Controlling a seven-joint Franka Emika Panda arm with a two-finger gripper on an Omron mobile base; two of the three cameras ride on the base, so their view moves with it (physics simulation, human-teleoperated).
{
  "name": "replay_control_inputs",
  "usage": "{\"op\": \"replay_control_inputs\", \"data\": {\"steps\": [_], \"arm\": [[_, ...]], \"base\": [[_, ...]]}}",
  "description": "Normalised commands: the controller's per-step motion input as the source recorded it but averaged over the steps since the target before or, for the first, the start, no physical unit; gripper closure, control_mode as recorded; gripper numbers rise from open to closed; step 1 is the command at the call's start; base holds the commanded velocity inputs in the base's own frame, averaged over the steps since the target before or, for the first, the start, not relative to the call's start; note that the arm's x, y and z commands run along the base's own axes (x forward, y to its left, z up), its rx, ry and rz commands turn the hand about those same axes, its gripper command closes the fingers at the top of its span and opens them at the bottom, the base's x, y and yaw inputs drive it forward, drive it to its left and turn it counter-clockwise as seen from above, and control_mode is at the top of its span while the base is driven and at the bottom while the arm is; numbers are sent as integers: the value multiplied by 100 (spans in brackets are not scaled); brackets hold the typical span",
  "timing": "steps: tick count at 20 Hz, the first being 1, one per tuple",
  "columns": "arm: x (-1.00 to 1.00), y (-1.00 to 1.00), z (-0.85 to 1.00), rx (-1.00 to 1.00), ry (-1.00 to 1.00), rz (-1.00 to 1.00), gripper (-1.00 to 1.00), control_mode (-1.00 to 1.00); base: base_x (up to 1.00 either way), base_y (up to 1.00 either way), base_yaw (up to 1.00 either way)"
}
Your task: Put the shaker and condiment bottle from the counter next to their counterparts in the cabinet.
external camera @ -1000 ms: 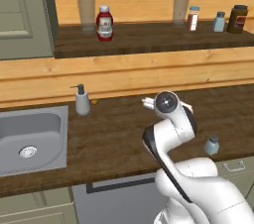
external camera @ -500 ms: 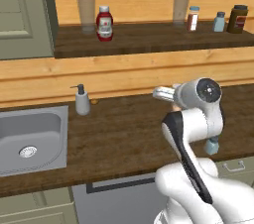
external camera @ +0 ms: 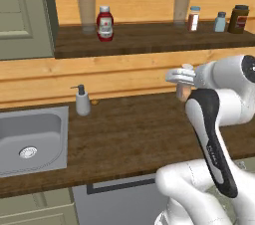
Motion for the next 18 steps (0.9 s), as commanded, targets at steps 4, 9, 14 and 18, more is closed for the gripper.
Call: {"op": "replay_control_inputs", "data": {"steps": [4, 9, 14, 18], "arm": [[-35, 1, 79, 1, -5, 17, 100, -100], [-16, 9, 73, 1, 0, 17, 100, -100], [-5, 4, 70, 0, 0, 15, 100, -100], [5, 2, 61, 0, -4, 11, 100, -100]], "base": [[0, 0, 0], [0, 0, 0], [0, 0, 0], [0, 0, 0]]}}
